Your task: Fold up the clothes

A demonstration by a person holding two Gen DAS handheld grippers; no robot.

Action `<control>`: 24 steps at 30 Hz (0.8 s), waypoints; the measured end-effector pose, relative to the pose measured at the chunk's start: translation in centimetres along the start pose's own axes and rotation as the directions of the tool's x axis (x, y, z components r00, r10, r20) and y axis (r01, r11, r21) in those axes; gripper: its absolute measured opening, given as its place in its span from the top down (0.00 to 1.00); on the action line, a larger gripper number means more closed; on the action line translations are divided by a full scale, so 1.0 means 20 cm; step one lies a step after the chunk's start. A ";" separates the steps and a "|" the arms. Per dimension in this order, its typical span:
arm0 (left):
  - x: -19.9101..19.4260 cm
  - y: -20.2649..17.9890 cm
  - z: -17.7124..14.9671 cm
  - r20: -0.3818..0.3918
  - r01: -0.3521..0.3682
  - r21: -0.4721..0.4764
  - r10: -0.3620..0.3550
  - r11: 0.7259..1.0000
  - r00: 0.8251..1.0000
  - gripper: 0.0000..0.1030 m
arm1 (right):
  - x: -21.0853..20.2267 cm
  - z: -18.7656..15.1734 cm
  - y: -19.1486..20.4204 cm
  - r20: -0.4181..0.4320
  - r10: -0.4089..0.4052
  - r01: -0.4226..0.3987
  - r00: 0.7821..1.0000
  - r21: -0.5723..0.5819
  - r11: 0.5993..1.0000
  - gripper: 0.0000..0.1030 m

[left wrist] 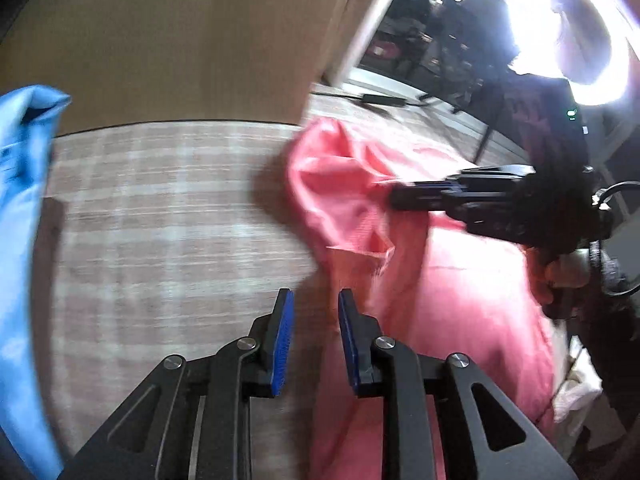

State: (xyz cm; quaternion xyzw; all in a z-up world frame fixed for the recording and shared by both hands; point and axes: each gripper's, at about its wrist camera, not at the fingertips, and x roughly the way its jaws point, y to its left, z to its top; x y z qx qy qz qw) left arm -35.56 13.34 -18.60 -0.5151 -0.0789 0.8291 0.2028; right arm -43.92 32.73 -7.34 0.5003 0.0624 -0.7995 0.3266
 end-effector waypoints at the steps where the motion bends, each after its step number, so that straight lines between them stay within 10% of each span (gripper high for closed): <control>1: 0.01 -0.01 0.01 -0.002 -0.001 0.007 0.001 1.000 1.000 0.71 | 0.01 0.00 0.01 0.003 0.000 0.000 1.000 -0.004 1.000 0.95; 9: 0.05 -0.09 0.05 -0.005 -0.036 0.069 0.037 0.997 0.999 0.57 | 0.01 0.02 0.03 0.013 0.005 -0.004 1.000 -0.036 0.999 0.95; 11: 0.07 -0.11 0.06 -0.005 -0.045 0.085 0.046 0.995 0.999 0.64 | 0.02 0.02 0.03 0.011 0.008 -0.008 1.000 -0.033 0.999 0.95; 13: 0.08 -0.08 0.07 -0.005 -0.036 0.061 0.036 0.998 0.999 0.97 | 0.02 0.02 0.03 0.010 0.012 -0.012 1.000 -0.030 0.999 0.95; 17: 0.06 -0.02 0.06 0.018 -0.013 0.021 0.012 1.000 1.000 0.97 | 0.03 0.04 0.04 0.006 0.025 -0.025 1.000 -0.025 0.999 0.93; 19: -0.07 0.01 0.05 0.077 -0.112 0.008 0.112 0.994 0.991 0.97 | 0.02 0.09 0.06 0.007 0.031 -0.031 1.000 -0.010 0.999 0.79; 21: -0.20 0.04 0.00 0.129 -0.274 -0.018 0.274 0.962 0.953 0.97 | -0.05 0.12 0.07 0.062 0.061 -0.062 0.996 0.019 0.998 0.63; 24: -0.40 0.09 -0.07 0.196 -0.503 -0.073 0.507 0.861 0.840 0.98 | -0.12 0.16 0.05 0.137 0.074 -0.079 0.988 0.032 0.996 0.57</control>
